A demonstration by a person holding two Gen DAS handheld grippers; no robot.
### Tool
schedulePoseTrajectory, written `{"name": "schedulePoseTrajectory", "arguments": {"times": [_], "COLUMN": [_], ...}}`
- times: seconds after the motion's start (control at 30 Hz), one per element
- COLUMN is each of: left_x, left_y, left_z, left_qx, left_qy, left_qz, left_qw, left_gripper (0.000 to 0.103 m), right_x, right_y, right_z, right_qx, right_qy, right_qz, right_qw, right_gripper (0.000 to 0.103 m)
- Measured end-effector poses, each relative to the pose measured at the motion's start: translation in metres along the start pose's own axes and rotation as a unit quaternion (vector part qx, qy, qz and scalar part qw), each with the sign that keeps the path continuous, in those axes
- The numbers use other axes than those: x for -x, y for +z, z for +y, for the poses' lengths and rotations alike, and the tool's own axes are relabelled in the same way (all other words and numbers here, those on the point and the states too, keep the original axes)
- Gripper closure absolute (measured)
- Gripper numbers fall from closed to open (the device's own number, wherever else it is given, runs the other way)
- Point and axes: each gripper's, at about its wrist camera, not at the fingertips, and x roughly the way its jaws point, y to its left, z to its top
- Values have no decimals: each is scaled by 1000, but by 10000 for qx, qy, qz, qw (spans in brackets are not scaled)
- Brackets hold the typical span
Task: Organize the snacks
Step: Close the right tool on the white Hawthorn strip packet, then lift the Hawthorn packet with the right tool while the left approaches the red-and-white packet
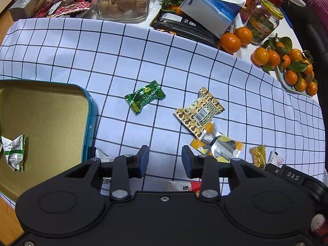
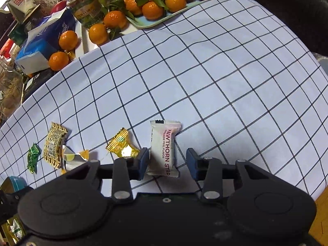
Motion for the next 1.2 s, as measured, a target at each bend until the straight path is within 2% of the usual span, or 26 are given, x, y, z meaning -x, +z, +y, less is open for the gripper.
{"name": "schedulePoseTrajectory", "arguments": {"times": [0.1, 0.17, 0.33, 0.57, 0.7, 0.87, 0.97, 1.07, 1.2], "left_x": [-2, -3, -6, -7, -10, -16, -17, -16, -12], "left_y": [1, 2, 5, 8, 3, -16, -27, -36, -41], "left_z": [-1, -1, -4, -10, -21, -33, -38, -41, -43], "left_qx": [-27, -13, 38, 140, -205, -841, -1249, -1599, -1915], "left_qy": [-18, -32, -91, -213, -164, -81, -88, -124, -323], "left_qz": [26, 43, 44, -78, -14, 164, 247, 292, 358], "left_qw": [10000, 10000, 9999, 9996, 9997, 9963, 9918, 9866, 9803], "left_gripper": [57, 57, 57, 57, 57, 57, 57, 57, 57], "right_x": [-1, -1, 6, 33, 39, 35, 35, 40, 45], "right_y": [0, 0, 4, 12, 11, 10, 9, 7, 7], "right_z": [6, 8, 12, 21, 26, 22, 19, 22, 23], "right_qx": [132, 203, 169, 235, 312, 182, 26, 80, 75], "right_qy": [-114, -49, 67, 465, 625, 734, 851, 874, 931], "right_qz": [-29, 4, -48, -552, -563, -367, -250, -312, -338], "right_qw": [9998, 9998, 9998, 9971, 9960, 9965, 9961, 9957, 9951], "right_gripper": [65, 80, 81, 81, 81, 81, 81, 81, 81]}}
